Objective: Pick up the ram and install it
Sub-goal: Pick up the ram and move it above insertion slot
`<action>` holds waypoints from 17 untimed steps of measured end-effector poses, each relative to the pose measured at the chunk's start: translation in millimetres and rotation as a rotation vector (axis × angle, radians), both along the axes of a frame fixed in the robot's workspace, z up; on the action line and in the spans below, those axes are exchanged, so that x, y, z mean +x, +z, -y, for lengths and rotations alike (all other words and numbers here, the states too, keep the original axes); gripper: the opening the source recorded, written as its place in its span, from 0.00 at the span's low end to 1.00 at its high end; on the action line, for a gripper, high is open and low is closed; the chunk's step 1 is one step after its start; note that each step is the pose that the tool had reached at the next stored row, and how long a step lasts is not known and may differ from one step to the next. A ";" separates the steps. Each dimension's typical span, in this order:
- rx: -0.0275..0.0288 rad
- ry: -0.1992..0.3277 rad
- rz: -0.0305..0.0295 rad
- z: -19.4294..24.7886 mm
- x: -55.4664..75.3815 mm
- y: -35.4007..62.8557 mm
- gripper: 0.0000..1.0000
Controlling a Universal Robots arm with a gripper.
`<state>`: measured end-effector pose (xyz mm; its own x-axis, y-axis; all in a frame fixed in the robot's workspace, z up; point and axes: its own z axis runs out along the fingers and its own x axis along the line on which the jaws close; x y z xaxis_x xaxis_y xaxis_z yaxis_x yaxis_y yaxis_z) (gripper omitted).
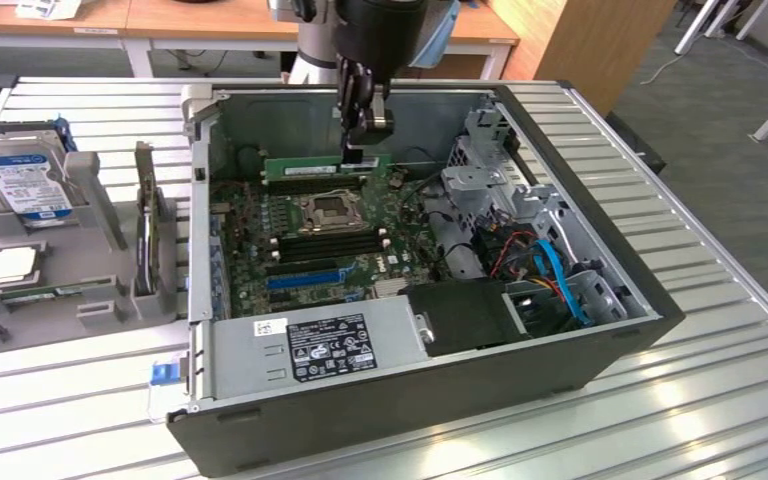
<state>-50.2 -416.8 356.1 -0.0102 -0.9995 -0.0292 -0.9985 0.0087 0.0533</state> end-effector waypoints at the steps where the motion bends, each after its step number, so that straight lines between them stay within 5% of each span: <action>1: 0.0002 0.000 0.0001 -0.8 0.0 -0.2 0.12; 17: 0.0006 0.000 0.0001 -2.5 8.7 -0.6 0.12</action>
<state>-41.5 -414.3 355.5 -0.0102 -0.9995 -0.0298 -0.9985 0.0086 0.0533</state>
